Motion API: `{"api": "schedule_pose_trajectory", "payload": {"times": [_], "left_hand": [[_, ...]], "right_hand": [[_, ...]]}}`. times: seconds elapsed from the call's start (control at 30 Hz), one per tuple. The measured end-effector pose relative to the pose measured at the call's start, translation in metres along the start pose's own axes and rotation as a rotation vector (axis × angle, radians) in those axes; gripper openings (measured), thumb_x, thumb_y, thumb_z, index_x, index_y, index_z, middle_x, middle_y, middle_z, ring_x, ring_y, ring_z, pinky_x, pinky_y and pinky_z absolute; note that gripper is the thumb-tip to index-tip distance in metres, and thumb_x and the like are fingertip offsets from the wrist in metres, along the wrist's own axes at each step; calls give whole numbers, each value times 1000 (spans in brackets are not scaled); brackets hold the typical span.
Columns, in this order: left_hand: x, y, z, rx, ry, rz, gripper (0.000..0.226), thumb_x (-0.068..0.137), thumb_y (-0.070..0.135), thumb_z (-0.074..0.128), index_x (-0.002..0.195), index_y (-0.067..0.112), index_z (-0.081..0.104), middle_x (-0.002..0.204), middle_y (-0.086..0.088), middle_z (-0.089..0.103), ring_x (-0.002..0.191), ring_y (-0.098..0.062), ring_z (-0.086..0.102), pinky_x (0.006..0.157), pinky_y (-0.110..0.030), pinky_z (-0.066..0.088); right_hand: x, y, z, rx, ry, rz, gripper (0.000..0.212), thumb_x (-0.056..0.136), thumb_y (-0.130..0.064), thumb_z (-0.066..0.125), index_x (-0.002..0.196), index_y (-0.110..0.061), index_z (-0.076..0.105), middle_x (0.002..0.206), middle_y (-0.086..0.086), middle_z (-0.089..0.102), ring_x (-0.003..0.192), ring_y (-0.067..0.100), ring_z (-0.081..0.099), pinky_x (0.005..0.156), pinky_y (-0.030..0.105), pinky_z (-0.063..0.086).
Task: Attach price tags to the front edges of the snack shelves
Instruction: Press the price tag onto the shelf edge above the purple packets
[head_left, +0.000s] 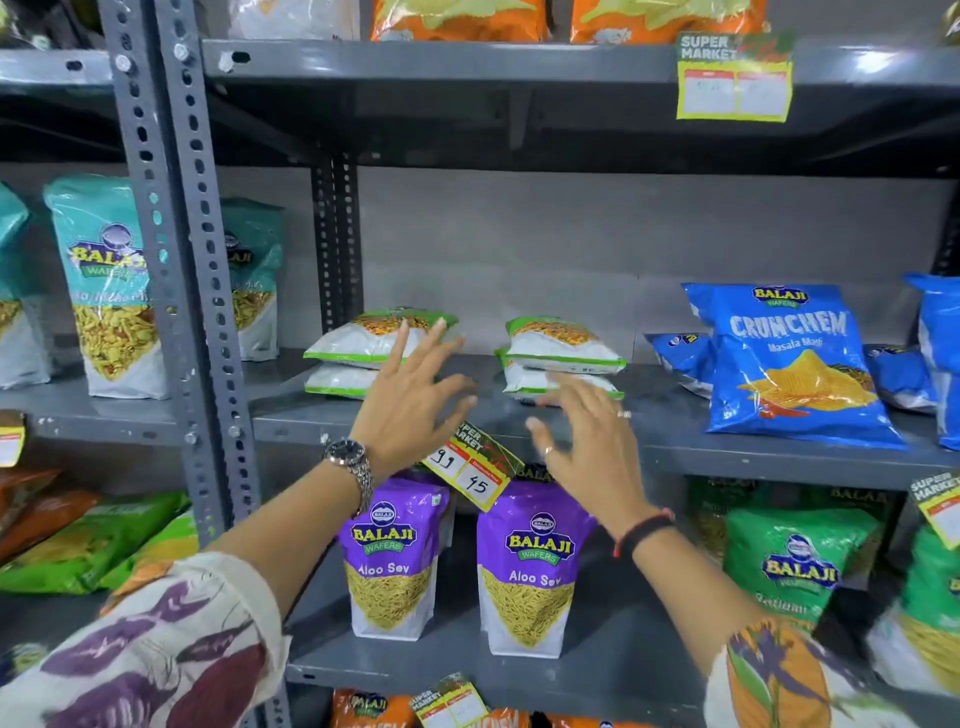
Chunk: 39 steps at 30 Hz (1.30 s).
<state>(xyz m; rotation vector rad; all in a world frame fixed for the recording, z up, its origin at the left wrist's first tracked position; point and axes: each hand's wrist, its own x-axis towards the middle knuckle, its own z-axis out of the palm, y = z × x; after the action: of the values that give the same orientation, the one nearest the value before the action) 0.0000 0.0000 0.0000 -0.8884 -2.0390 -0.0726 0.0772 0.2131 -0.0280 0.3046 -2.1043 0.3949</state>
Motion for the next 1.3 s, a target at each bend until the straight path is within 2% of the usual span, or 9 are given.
{"api": "schedule_pose_trajectory", "payload": {"times": [0.1,0.23,0.47,0.67,0.77,0.9,0.97,1.1,1.3], "left_hand": [[-14,1,9,2,-29,21,35,93,44,44,88,25,72,137,-5,56,139,-27,36,117,-51,10],[-23,-2,14,-2,-50,-49,31,92,45,42,96,27,67,132,0,60,137,-25,40,117,-48,8],[-25,0,19,-110,6,-151,12,86,38,63,89,28,70,117,5,69,129,-21,51,116,-45,10],[-32,4,28,-191,-27,-227,29,92,41,43,96,22,66,119,6,68,130,-17,49,114,-41,22],[-31,13,21,-314,36,-333,22,96,39,46,97,24,61,121,11,65,124,-12,53,91,-32,45],[-36,22,18,-395,26,-439,9,92,38,55,91,31,59,120,18,61,78,-7,64,56,-24,42],[-47,22,24,-398,4,-442,9,90,37,58,86,30,62,119,16,62,80,-7,64,60,-24,46],[-66,19,41,-364,-24,-386,9,87,32,63,84,24,64,125,8,62,121,-16,55,110,-42,35],[-64,18,41,-363,-7,-389,5,86,30,64,86,25,64,116,6,64,116,-14,56,104,-43,39]], "right_hand": [[-26,2,19,25,-94,70,14,80,-31,71,78,-20,63,114,1,66,103,22,57,97,40,41],[-38,6,33,1,-98,91,18,74,-31,77,80,-19,66,115,2,65,107,21,54,106,43,34],[-37,1,37,-70,-46,102,9,78,-20,75,75,-20,66,111,3,65,105,18,49,100,48,41],[-21,3,33,-128,-112,126,3,83,-16,64,81,-18,62,101,0,67,91,24,58,81,39,39],[-13,5,24,-8,-87,171,8,83,-12,62,81,-18,58,93,-1,69,78,23,62,67,31,33],[-16,7,20,24,-109,138,10,82,-16,65,78,-23,58,94,-4,69,80,21,62,71,33,39],[-20,7,22,-9,-131,98,10,80,-19,68,74,-23,61,99,-6,68,86,19,60,79,37,41],[-26,10,27,-74,-155,67,8,75,-22,72,71,-23,65,108,-5,64,96,17,56,88,39,37],[-21,11,30,-70,-114,86,9,75,-23,72,70,-25,65,100,-8,65,90,16,55,80,34,31]]}}
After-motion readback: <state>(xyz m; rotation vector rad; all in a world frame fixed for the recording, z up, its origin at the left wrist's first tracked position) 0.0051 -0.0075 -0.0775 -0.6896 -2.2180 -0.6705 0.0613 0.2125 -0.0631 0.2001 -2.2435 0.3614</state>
